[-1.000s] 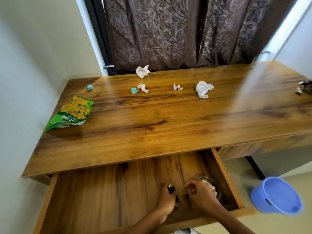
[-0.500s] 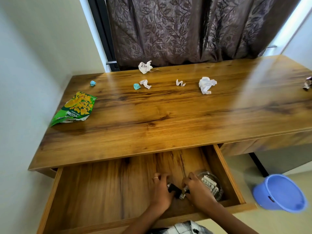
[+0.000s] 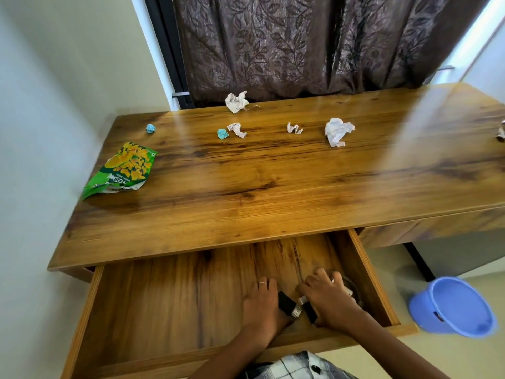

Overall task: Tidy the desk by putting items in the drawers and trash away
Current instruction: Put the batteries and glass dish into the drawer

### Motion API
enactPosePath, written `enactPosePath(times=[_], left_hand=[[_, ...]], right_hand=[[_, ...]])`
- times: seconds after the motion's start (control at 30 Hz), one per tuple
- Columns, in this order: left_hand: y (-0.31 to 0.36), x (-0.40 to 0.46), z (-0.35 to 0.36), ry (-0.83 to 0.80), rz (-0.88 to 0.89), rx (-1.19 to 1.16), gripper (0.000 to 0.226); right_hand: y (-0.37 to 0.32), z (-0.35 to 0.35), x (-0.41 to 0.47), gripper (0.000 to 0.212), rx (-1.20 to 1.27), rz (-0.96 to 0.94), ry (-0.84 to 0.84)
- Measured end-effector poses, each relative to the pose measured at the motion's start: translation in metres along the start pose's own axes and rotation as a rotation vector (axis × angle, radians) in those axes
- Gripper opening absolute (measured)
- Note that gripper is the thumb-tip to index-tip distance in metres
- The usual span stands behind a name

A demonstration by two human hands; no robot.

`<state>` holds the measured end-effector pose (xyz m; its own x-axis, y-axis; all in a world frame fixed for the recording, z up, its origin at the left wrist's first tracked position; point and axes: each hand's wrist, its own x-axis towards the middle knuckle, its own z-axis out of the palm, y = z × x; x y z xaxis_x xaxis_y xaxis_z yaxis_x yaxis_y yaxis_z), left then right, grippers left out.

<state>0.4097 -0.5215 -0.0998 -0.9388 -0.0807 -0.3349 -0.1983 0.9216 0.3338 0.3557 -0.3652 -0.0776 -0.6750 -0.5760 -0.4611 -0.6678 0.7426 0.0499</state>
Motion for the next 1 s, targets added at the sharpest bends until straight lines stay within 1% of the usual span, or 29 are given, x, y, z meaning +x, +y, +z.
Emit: enactPosePath(times=[0.03, 0.1, 0.23, 0.33, 0.4, 0.6, 0.83, 1.0], left_hand=[[-0.002, 0.0, 0.001, 0.007, 0.0, -0.002, 0.075], [-0.003, 0.001, 0.002, 0.01, -0.004, -0.015, 0.08], [0.002, 0.001, 0.003, 0.005, 0.024, 0.014, 0.09], [0.004, 0.003, 0.002, -0.006, 0.039, 0.054, 0.088], [0.002, 0.005, 0.003, -0.005, 0.043, 0.06, 0.084], [-0.014, 0.008, -0.002, -0.021, 0.103, 0.018, 0.075], [-0.032, 0.001, -0.008, -0.059, 0.123, -0.017, 0.081], [-0.034, -0.003, -0.009, -0.086, 0.129, 0.019, 0.085]], right_hand=[[0.0, 0.001, 0.001, 0.073, -0.006, 0.003, -0.001], [0.001, 0.003, 0.003, 0.073, -0.004, 0.006, -0.002], [0.0, 0.003, 0.005, 0.065, 0.005, -0.005, 0.026], [-0.005, -0.003, 0.008, 0.054, 0.067, 0.003, 0.062], [-0.009, -0.005, 0.011, 0.051, 0.102, 0.003, 0.069], [-0.018, -0.005, 0.021, 0.054, 0.178, 0.002, 0.027], [-0.033, -0.004, 0.026, 0.059, 0.254, -0.006, 0.021], [-0.038, -0.004, 0.025, 0.065, 0.285, -0.005, 0.007]])
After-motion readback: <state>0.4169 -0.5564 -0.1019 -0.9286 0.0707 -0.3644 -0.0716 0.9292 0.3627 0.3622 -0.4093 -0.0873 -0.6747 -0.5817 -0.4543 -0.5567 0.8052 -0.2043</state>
